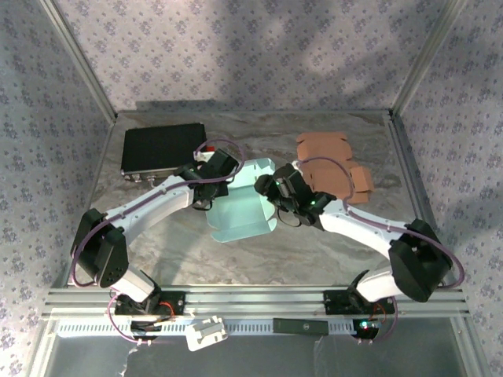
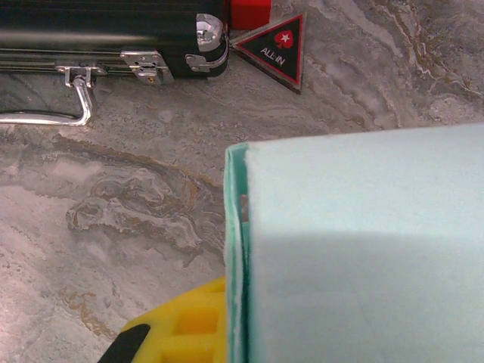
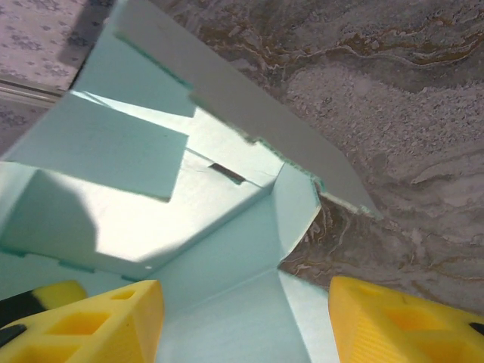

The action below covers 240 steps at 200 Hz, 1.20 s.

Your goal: Fold the paper box

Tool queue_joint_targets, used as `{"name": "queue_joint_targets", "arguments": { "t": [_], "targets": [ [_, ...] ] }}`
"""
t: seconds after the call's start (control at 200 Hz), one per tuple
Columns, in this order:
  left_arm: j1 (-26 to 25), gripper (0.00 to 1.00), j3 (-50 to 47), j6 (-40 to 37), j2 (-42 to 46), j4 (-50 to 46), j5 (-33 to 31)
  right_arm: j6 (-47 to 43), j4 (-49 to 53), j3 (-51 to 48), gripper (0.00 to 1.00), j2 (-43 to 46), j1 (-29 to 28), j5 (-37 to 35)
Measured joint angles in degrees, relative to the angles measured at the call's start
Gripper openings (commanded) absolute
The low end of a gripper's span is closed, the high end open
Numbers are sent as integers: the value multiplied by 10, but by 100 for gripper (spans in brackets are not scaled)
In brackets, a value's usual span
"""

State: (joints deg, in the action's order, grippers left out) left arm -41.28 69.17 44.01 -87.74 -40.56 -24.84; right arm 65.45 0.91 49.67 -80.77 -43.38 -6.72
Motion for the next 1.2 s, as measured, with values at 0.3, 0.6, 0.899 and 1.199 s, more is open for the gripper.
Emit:
{"name": "queue_joint_targets", "arguments": {
  "t": [0.3,0.6,0.899,1.199],
  "targets": [
    [0,0,0,-4,0,0,0,-34,-16,21,55,-50,13,-2],
    [-1,0,1,-9,0,0,2,-65,-38,62,46,-68,12,13],
    [33,0,1,-46,1,27,71,-148,-45,64,49,-57,13,78],
    [117,0,63,-197,2,48,251,-278,-108,4,47,175,264,299]
  ]
}}
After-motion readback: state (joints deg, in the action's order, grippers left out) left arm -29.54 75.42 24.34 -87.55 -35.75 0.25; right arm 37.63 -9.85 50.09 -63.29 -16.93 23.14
